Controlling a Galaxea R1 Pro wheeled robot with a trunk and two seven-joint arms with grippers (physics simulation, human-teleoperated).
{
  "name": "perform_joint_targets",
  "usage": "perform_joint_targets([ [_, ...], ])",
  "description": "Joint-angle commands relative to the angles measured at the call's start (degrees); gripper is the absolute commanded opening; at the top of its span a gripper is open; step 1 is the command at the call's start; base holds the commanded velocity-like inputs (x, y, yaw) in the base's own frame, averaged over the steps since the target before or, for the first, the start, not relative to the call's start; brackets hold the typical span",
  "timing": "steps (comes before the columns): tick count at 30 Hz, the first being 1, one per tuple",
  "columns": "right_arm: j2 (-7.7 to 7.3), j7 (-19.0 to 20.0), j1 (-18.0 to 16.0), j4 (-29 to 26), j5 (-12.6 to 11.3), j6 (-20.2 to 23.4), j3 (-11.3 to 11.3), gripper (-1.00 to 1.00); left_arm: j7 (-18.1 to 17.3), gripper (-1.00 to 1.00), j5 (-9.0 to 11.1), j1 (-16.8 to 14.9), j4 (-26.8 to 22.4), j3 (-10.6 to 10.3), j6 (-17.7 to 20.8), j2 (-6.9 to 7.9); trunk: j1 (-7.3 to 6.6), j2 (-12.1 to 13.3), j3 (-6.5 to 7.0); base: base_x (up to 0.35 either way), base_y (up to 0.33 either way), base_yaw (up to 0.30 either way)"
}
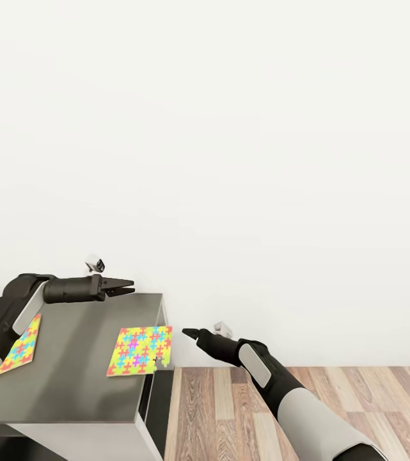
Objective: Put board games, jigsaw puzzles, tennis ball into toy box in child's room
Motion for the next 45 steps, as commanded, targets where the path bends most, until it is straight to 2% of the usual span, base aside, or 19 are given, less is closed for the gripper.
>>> perform_joint_targets([
  [1,-0.01,0.02,-0.04,-0.01,-0.21,0.16,0.07,1.0,-0.12,1.0,0.18,-0.06,0.02,-0.14,0.5,0.07,0.23,-0.46,-0.24,0.0,0.0,0.0],
  [4,-0.01,0.02,-0.04,-0.01,-0.21,0.12,0.09,1.0,-0.14,1.0,0.18,-0.05,0.02,-0.13,0.5,0.06,0.89,-1.66,-0.78,0.0,0.0,0.0],
  [23,0.06,-0.81,-0.04,0.34,-0.95,1.31,-0.27,1.0,-0.19,1.0,0.29,-0.07,0.02,0.1,0.5,0.14,0.89,-1.66,-0.78,0.0,0.0,0.0],
  [30,0.08,-0.74,-0.05,0.33,-1.27,7.15,-0.8,1.0,-0.19,1.0,0.29,-0.06,0.02,0.08,0.5,0.14,0.89,-1.66,-0.78,0.0,0.0,0.0],
  [45,0.12,-0.78,-0.04,0.34,-1.44,8.31,-1.24,1.0,-0.19,1.0,0.32,-0.05,0.05,0.07,0.5,0.14,0.89,-1.66,-0.78,0.002,0.016,0.0],
])
